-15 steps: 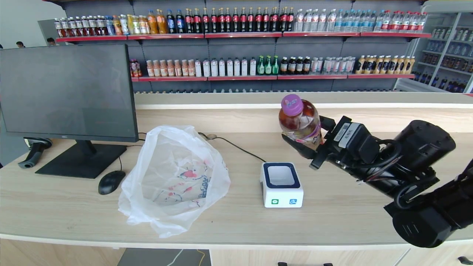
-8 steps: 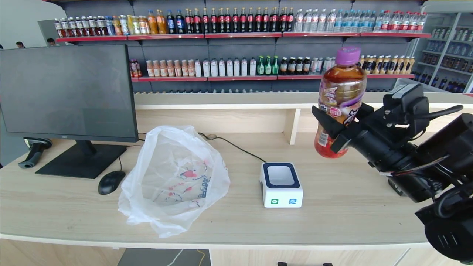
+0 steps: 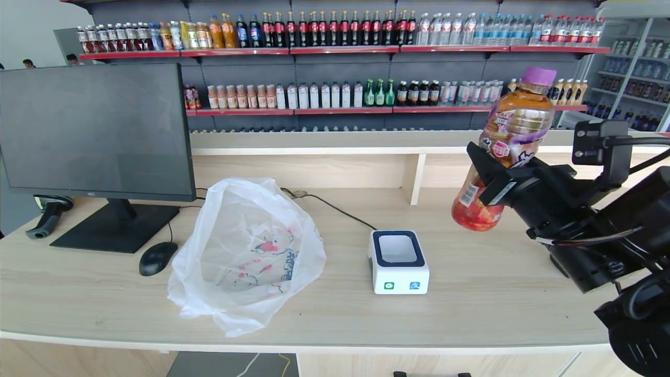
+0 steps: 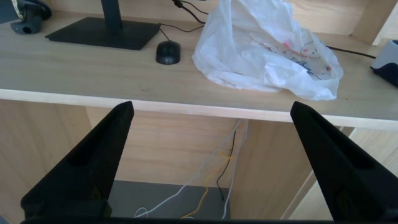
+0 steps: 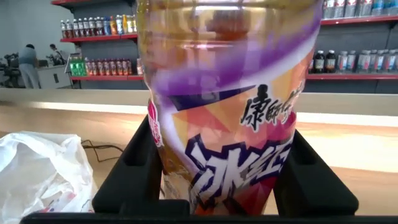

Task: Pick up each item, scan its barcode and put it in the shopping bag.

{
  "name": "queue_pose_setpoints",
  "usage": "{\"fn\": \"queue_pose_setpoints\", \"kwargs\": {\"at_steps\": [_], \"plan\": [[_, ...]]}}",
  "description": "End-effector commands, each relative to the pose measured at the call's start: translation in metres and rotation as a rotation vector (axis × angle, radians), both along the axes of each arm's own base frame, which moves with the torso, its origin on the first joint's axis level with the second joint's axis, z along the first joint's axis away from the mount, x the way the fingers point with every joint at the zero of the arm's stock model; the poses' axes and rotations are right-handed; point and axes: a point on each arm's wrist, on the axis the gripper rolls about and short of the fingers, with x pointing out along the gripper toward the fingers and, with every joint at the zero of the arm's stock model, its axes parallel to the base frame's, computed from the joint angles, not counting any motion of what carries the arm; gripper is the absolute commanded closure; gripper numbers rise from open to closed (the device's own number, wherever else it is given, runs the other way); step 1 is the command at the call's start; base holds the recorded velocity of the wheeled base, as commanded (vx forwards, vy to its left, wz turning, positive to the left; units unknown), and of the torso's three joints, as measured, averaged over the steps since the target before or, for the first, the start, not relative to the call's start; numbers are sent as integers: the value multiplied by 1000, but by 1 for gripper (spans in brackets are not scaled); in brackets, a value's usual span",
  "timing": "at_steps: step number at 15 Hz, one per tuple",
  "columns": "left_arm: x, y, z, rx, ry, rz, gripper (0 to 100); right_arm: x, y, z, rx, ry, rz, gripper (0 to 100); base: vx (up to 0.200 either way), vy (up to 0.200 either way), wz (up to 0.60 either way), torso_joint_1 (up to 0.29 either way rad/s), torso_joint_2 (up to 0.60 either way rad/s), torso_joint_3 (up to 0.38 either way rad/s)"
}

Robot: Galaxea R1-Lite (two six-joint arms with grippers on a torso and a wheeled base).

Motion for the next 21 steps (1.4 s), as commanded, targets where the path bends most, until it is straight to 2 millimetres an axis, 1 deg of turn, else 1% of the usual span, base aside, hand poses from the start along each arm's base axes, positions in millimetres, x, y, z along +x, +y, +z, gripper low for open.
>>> {"fn": "queue_pose_setpoints", "kwargs": {"at_steps": [1, 2, 5, 10, 19, 21], "plan": [[0, 0, 0, 1, -1, -1, 0, 1, 3, -7, -10, 22, 9, 100, 0, 0, 0, 0, 0, 0], [0, 0, 0, 0, -1, -1, 0, 0, 3, -9, -13, 30, 12, 100, 0, 0, 0, 0, 0, 0], [0, 0, 0, 1, -1, -1, 0, 4, 4, -12, 0, 43, 17, 100, -200, 0, 0, 2, 4, 4], [0, 0, 0, 1, -1, -1, 0, 1, 8, -13, 3, 52, 35, 100, 0, 0, 0, 0, 0, 0], [0, 0, 0, 0, -1, -1, 0, 3, 12, -17, 2, 64, 44, 100, 0, 200, 0, 5, 4, 2], [0, 0, 0, 0, -1, -1, 0, 4, 12, -18, 0, 68, 44, 100, 0, 0, 0, 0, 0, 0]]}}
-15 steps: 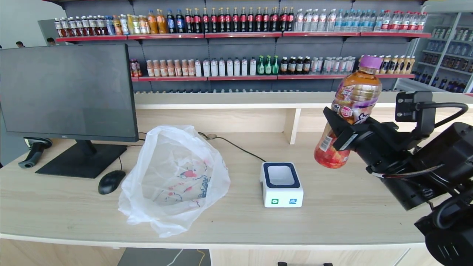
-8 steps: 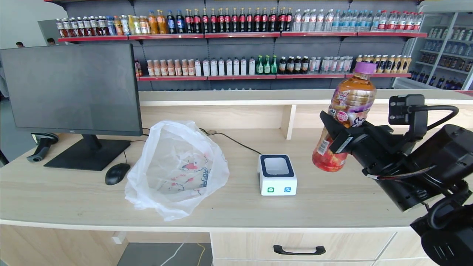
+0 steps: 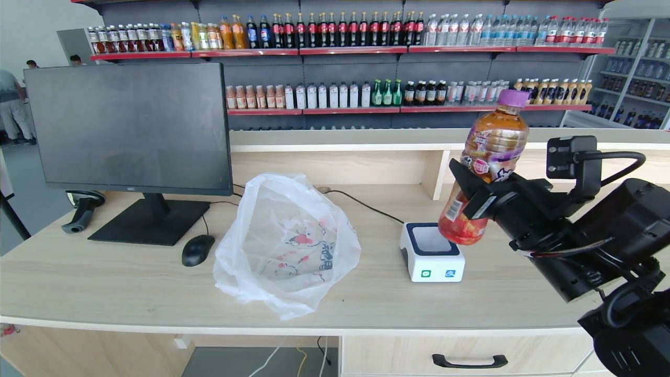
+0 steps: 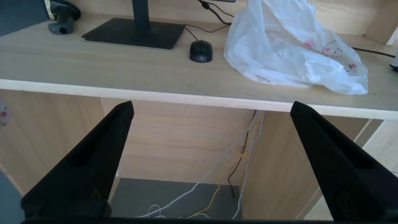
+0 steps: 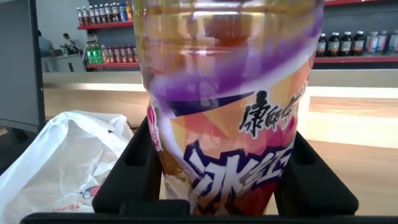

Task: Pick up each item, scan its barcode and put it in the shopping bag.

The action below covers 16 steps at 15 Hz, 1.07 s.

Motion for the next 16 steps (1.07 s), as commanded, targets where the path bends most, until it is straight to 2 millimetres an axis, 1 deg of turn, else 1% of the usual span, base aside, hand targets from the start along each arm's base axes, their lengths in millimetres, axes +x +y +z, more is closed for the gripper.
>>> {"fn": "queue_pose_setpoints", "kwargs": {"at_steps": [1, 7, 14, 16], "plan": [[0, 0, 0, 0, -1, 0, 0, 1, 1, -3, -4, 7, 2, 100, 0, 0, 0, 0, 0, 0], [0, 0, 0, 0, -1, 0, 0, 4, 3, -6, -8, 15, 4, 100, 0, 0, 0, 0, 0, 0], [0, 0, 0, 0, -1, 0, 0, 4, 2, -6, -8, 16, 1, 100, 0, 0, 600, 2, 1, 2], [0, 0, 0, 0, -1, 0, 0, 4, 2, -6, -8, 16, 1, 100, 0, 0, 0, 0, 0, 0]]}}
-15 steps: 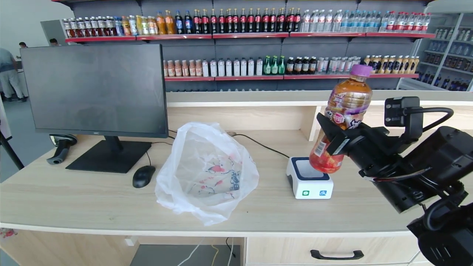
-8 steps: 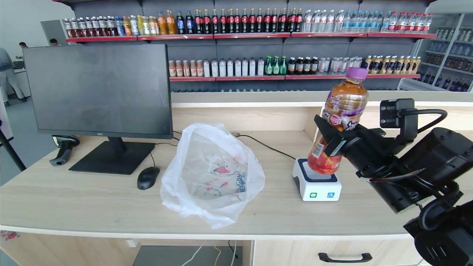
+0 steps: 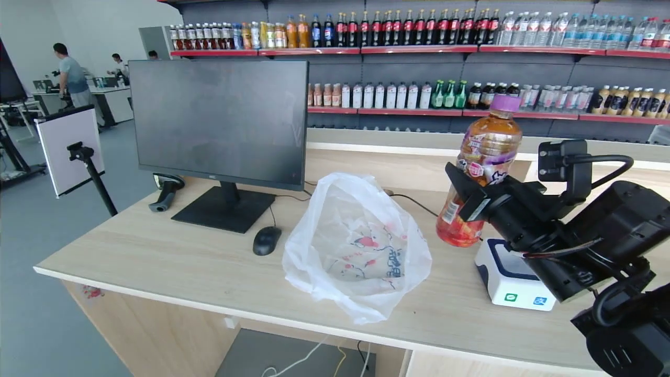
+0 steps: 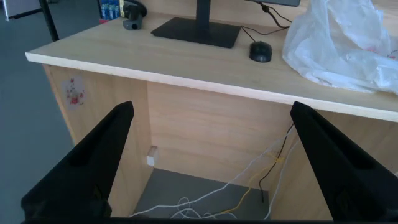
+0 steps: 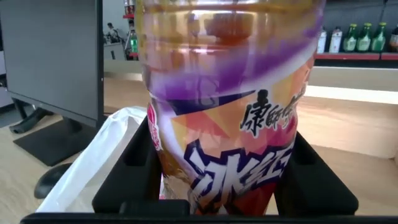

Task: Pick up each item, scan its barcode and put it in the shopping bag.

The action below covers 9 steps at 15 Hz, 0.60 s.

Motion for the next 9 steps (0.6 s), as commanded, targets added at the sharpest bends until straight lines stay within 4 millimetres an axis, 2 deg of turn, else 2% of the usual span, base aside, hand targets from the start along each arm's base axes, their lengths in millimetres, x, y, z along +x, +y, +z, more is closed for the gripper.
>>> {"fn": "queue_pose_setpoints", "kwargs": {"at_steps": [1, 9], "plan": [[0, 0, 0, 0, -1, 0, 0, 1, 1, -1, -3, 2, 1, 100, 0, 0, 0, 0, 0, 0], [0, 0, 0, 0, -1, 0, 0, 34, 21, -26, -22, 47, 14, 100, 0, 0, 0, 0, 0, 0]]}}
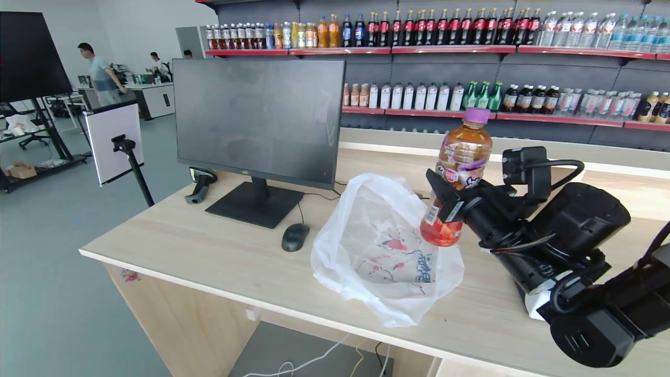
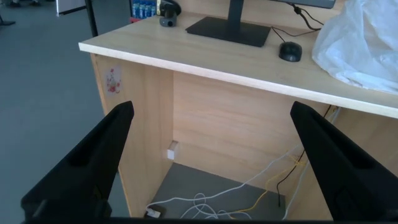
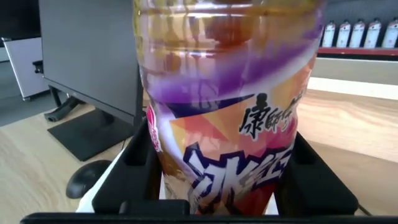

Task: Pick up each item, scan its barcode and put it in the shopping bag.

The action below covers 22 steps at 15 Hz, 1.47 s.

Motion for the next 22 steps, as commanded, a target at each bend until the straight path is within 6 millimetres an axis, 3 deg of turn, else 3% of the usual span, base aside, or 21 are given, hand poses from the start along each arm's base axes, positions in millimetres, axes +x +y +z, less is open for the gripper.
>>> {"fn": "queue_pose_setpoints", "kwargs": {"at_steps": [1, 10, 17, 22], "plan": [[0, 0, 0, 0, -1, 0, 0, 11, 12, -13, -12, 23, 19, 100, 0, 0, 0, 0, 0, 0], [0, 0, 0, 3, -1, 0, 0, 36, 68, -46, -2, 44, 125, 100, 0, 0, 0, 0, 0, 0], [0, 0, 0, 5, -1, 0, 0, 63, 76, -64, 20, 43, 110, 100, 0, 0, 0, 0, 0, 0], [0, 0, 0, 6, -1, 0, 0, 70, 75, -79, 4, 68, 98, 100, 0, 0, 0, 0, 0, 0]]}}
